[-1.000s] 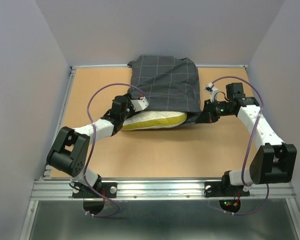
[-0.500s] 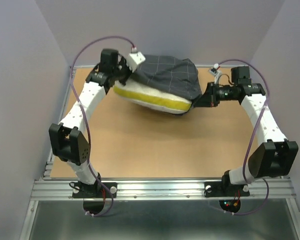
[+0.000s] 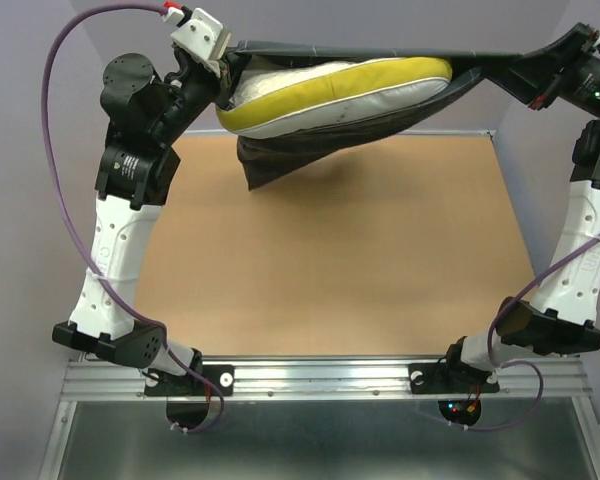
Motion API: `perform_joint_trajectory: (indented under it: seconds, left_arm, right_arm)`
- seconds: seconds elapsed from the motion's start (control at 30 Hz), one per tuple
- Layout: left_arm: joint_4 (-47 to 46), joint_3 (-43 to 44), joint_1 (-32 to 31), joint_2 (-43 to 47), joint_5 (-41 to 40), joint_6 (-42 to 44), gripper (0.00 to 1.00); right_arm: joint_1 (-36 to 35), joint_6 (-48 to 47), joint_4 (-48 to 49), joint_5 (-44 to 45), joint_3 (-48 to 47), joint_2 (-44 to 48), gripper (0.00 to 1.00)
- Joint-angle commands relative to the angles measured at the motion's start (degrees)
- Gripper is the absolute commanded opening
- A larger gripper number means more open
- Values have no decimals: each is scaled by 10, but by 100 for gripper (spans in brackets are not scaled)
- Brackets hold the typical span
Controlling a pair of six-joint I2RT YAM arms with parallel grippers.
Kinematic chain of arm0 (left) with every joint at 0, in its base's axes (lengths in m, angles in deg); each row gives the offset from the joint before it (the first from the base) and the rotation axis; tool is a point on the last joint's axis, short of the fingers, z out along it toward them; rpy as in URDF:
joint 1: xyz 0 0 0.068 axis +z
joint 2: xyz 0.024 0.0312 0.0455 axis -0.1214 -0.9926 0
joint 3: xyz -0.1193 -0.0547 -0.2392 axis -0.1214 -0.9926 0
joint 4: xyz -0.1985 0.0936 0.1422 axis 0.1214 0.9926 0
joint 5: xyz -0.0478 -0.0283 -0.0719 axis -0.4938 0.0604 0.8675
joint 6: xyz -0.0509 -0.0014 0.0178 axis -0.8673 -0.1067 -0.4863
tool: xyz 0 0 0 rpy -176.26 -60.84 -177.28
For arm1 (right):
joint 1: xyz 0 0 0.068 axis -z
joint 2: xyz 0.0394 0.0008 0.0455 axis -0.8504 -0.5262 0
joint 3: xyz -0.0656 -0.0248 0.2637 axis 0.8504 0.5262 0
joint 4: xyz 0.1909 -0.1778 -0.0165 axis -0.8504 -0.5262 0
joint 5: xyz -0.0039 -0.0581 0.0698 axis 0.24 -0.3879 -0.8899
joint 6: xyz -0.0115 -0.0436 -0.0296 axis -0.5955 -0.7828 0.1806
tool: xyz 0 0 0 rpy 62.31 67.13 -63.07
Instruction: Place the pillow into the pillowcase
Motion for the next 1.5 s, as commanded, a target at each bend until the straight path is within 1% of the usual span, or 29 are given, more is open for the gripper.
perform_joint_trajectory:
  seconds: [0.0, 0.03, 0.07, 0.1, 0.17, 0.2, 0.23, 0.27, 0.3, 0.43, 0.53, 0.57, 0.6, 0.73, 0.8, 0.83, 0.9, 0.93, 0.97, 1.07, 1.1, 1.13, 1.17, 1.23, 1.3, 1.33, 1.4, 1.43, 1.47]
  left_arm:
    - [-69, 24, 37, 1, -21, 28, 5]
    - [17, 30, 33, -12, 12, 26, 6]
    - [74, 57, 24, -50, 47, 26, 4]
    - [124, 60, 8, -68, 115, 14, 0]
    - [219, 32, -15, -105, 152, 4, 0]
    - [237, 14, -44, -109, 144, 6, 0]
    - [241, -6, -57, -109, 127, 14, 0]
    - [236, -45, -65, -106, 112, 13, 0]
    - [240, -59, -70, -102, 109, 14, 7]
    - [330, -8, -53, -167, 100, 16, 13]
    - [299, -8, 3, -192, 121, -20, 15]
    - [286, -29, 32, -193, 129, -38, 21]
    - [275, -37, 50, -190, 129, -41, 22]
    - [137, -107, 131, -131, 232, -67, 55]
    - [141, -67, 154, -113, 262, -31, 66]
    - [182, -26, 155, -107, 289, 36, 68]
    - [231, -22, 152, -87, 310, 127, 68]
    - [272, -36, 146, -71, 339, 222, 68]
    - [281, -59, 137, -51, 340, 252, 68]
    - [276, -213, 44, 43, 283, 337, 68]
    - [256, -311, 10, 99, 253, 340, 68]
    - [202, -362, -19, 128, 206, 339, 68]
    - [166, -457, -69, 185, 191, 315, 68]
    - [39, -540, -108, 238, 120, 266, 68]
    - [-29, -625, -145, 296, 52, 206, 68]
    - [-77, -643, -146, 307, -10, 183, 67]
    - [-93, -662, -143, 306, -76, 142, 62]
    - [-91, -661, -138, 299, -114, 134, 55]
    - [-88, -656, -125, 289, -114, 127, 53]
  right_arm:
    - [54, 166, 206, 36, 54, 14, 1]
    - [44, 181, 233, 42, 97, 29, 1]
    - [31, 208, 293, 37, 189, 50, 1]
    - [-6, 200, 292, 32, 223, 60, 0]
    - [-61, 117, 214, 37, 291, 90, 0]
    - [-80, 29, 174, 53, 343, 99, 1]
    - [-98, -17, 80, 63, 358, 106, 1]
    - [-115, -54, 41, 77, 371, 111, 1]
    - [-131, -79, 15, 84, 398, 114, 0]
    - [-132, -148, -53, 141, 392, 76, 1]
    - [-132, -181, -65, 167, 383, 38, 1]
    - [-132, -195, -72, 190, 382, 30, 0]
    - [-132, -202, -76, 195, 381, 24, 1]
    - [-132, -211, -86, 215, 374, 9, 0]
    - [-132, -194, -85, 215, 358, 6, 0]
    - [-132, -179, -85, 209, 351, 5, 1]
    - [-132, -163, -85, 200, 338, 4, 1]
    - [-135, -147, -84, 191, 335, 4, 0]
    - [-137, -139, -83, 187, 334, 5, 0]
    - [-150, -111, -71, 181, 336, 14, 1]
    - [-156, -104, -67, 183, 337, 18, 1]
    - [-158, -98, -62, 182, 339, 24, 0]
    - [-160, -89, -54, 177, 343, 26, 1]
    - [-161, -84, -52, 179, 342, 31, 1]
    - [-161, -88, -54, 182, 336, 34, 0]
    - [-161, -88, -53, 184, 335, 35, 1]
    - [-161, -91, -55, 185, 334, 41, 0]
    - [-161, -89, -54, 180, 335, 40, 1]
    - [-161, -88, -54, 179, 335, 41, 1]
